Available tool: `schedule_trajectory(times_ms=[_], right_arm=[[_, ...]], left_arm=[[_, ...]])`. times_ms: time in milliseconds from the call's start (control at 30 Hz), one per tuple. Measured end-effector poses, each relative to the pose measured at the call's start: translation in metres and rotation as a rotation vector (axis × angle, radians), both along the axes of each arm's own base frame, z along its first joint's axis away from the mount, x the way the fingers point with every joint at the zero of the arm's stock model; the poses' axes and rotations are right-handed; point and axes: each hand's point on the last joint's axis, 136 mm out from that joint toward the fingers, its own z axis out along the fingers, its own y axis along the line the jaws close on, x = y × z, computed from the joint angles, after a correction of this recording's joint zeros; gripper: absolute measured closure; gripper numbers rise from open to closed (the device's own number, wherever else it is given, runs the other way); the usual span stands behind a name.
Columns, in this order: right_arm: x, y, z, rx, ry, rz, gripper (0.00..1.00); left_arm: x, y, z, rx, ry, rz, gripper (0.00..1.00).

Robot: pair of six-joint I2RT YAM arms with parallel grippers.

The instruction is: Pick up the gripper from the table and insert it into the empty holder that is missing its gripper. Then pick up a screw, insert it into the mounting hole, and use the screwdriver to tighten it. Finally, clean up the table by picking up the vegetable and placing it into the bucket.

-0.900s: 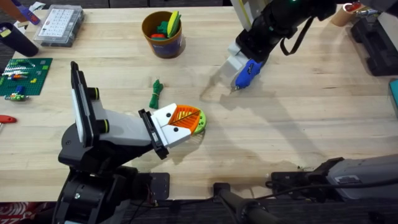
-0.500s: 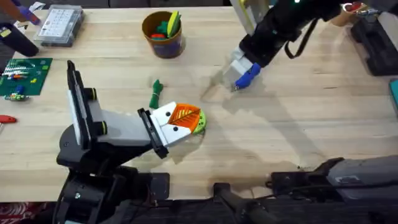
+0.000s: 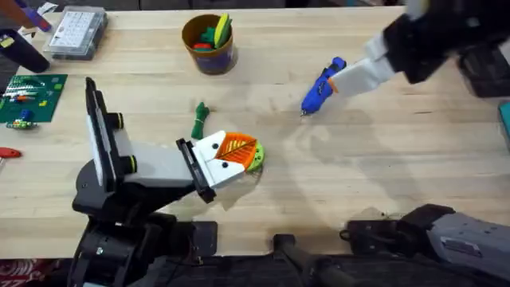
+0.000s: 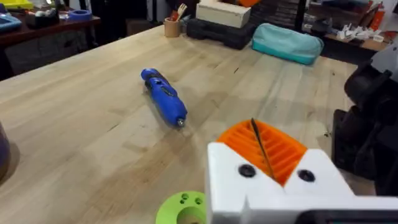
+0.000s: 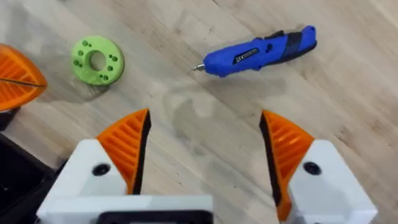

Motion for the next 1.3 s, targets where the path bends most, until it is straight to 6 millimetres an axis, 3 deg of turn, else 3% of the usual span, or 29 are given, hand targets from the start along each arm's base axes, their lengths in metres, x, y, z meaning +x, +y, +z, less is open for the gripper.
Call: schedule_trajectory(times_ms=[133, 333, 400, 533, 567, 600, 867, 1067, 1133, 1300], right_arm=[[-0.010, -0.014, 0.010, 0.035, -0.036, -0.044, 0.027], [-0.032, -0.028, 0.001, 0.125, -0.097, -0.085, 0.027], [-0.039, -0.031, -0.006, 0.142, -0.102, -0.095, 0.027], [-0.050, -0.037, -0.023, 0.147, -0.073, -0.113, 0.027], [-0.051, -0.037, -0.026, 0.146, -0.066, -0.114, 0.027], [-0.051, -0.037, -0.027, 0.148, -0.062, -0.114, 0.027], [-0.051, -0.035, -0.027, 0.158, -0.058, -0.114, 0.027], [-0.051, -0.035, -0.027, 0.159, -0.058, -0.114, 0.027], [-0.050, -0.035, -0.026, 0.161, -0.063, -0.113, 0.027], [-0.045, -0.033, -0.023, 0.169, -0.087, -0.112, 0.027]], left_arm=[[0.000, 0.000, 0.001, 0.000, -0.004, 0.001, 0.996], [0.004, 0.001, 0.012, -0.010, -0.070, 0.018, 0.979], [0.005, 0.002, 0.014, -0.011, -0.082, 0.027, 0.782], [0.007, 0.003, 0.014, -0.010, -0.078, 0.042, 0.154], [0.007, 0.003, 0.014, -0.012, -0.074, 0.043, 0.051], [0.007, 0.004, 0.014, -0.012, -0.073, 0.044, 0.024], [0.014, 0.008, 0.011, -0.030, -0.019, 0.094, 0.015], [0.034, 0.036, -0.008, -0.001, 0.168, 0.322, 0.014], [0.033, 0.047, -0.001, 0.021, 0.204, 0.395, 0.015], [0.026, 0.074, 0.041, 0.065, 0.242, 0.562, 0.014]])
